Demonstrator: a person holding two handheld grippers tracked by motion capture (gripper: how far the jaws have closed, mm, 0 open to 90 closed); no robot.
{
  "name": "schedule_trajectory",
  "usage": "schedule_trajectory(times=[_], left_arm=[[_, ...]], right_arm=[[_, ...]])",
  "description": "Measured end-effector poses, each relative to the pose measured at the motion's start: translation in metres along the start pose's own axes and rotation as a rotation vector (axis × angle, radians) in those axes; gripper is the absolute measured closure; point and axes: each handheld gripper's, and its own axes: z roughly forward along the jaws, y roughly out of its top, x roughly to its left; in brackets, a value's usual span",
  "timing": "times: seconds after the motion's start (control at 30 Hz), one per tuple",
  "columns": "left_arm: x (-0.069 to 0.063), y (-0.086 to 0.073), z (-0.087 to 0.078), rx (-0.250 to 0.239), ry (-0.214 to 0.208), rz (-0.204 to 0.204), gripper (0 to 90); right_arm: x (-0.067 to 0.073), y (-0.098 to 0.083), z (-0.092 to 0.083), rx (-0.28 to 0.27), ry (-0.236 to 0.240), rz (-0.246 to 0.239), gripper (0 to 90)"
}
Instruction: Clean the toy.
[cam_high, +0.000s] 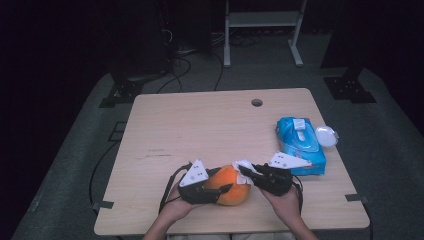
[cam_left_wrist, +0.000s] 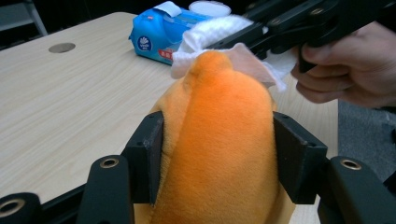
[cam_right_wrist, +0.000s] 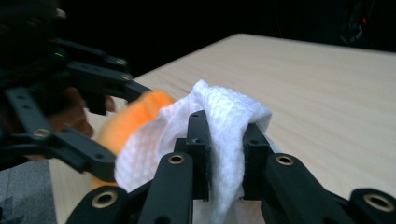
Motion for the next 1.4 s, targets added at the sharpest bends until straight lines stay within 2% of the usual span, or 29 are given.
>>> schedule_trajectory(times=[0.07,0.13,0.23,0.27,0.3,0.4,0.47,0.5,0.57,0.63,0.67,0.73,0.83,0.87,0.9,0.93,1.0,1.07,1.13,1.17,1.23,1.27,1.33,1.4], left_arm=[[0.000,0.002,-0.002,0.000,0.003,0.001,41.9],[-0.001,0.003,-0.002,0.003,0.010,0.002,42.0],[-0.002,0.002,-0.001,0.024,0.025,0.019,40.4],[-0.001,0.000,0.001,0.030,0.021,0.009,37.4],[0.002,-0.001,0.001,0.026,0.000,-0.018,32.3],[0.013,-0.006,0.002,0.035,-0.029,-0.070,19.0],[0.019,-0.011,0.001,0.033,-0.056,-0.112,15.8],[0.020,-0.012,0.001,0.032,-0.057,-0.115,16.4],[0.018,-0.010,0.000,0.026,-0.042,-0.092,27.4],[0.014,-0.004,-0.002,0.018,-0.025,-0.077,35.9],[0.012,-0.001,-0.002,0.014,-0.019,-0.064,37.8],[0.006,0.003,-0.001,0.011,-0.014,-0.032,39.7],[0.002,0.002,0.002,0.014,-0.012,-0.020,39.5],[0.002,0.000,0.003,0.011,-0.015,-0.016,37.3],[0.003,-0.001,0.003,0.001,-0.027,-0.037,32.4],[0.006,-0.002,0.004,-0.002,-0.057,-0.064,25.6],[0.014,-0.008,0.003,-0.005,-0.114,-0.090,15.0],[0.019,-0.014,0.003,0.006,-0.102,-0.108,10.7],[0.021,-0.016,0.003,0.007,-0.085,-0.103,13.9],[0.021,-0.016,0.001,0.004,-0.073,-0.100,19.6],[0.018,-0.013,0.000,-0.013,-0.032,-0.098,33.0],[0.016,-0.009,0.001,-0.012,-0.023,-0.086,35.8],[0.010,-0.002,0.001,-0.014,-0.013,-0.057,38.3],[0.003,0.004,-0.001,-0.014,-0.007,-0.027,38.2]], right_arm=[[0.007,0.006,-0.003,-0.029,0.028,-0.009,77.2],[0.014,0.010,-0.004,-0.040,0.033,-0.038,77.1],[0.015,0.008,-0.002,-0.033,0.033,-0.036,77.2],[0.012,0.005,0.000,-0.017,0.029,-0.028,77.2],[0.009,0.001,0.003,0.002,0.019,-0.027,77.2],[-0.001,-0.009,0.008,0.026,0.004,0.004,77.2],[-0.002,-0.010,0.009,0.038,-0.008,-0.007,77.2],[-0.001,-0.010,0.010,0.038,-0.006,-0.006,77.2],[0.001,-0.008,0.009,0.035,-0.011,-0.016,77.2],[0.006,-0.001,0.003,-0.004,-0.003,-0.022,77.2],[0.010,0.003,-0.001,-0.031,0.013,-0.030,77.2],[0.020,0.011,-0.005,-0.060,0.027,-0.075,77.2],[0.026,0.011,-0.002,-0.038,0.013,-0.135,77.4],[0.023,0.008,0.000,-0.024,0.009,-0.129,77.5],[0.018,0.005,0.001,-0.011,0.003,-0.117,77.5],[0.014,0.002,0.002,0.003,-0.009,-0.109,77.5],[0.007,-0.002,0.002,0.014,-0.029,-0.087,77.5],[0.004,-0.003,0.002,0.028,-0.049,-0.084,77.5],[0.002,-0.005,0.005,0.046,-0.058,-0.088,77.5],[0.003,-0.006,0.006,0.043,-0.054,-0.076,77.5],[0.008,0.000,0.003,0.013,-0.049,-0.087,77.5],[0.010,0.005,0.000,-0.016,-0.028,-0.087,77.6],[0.019,0.011,-0.003,-0.047,0.007,-0.103,77.6],[0.027,0.013,-0.002,-0.040,0.014,-0.138,77.5]])
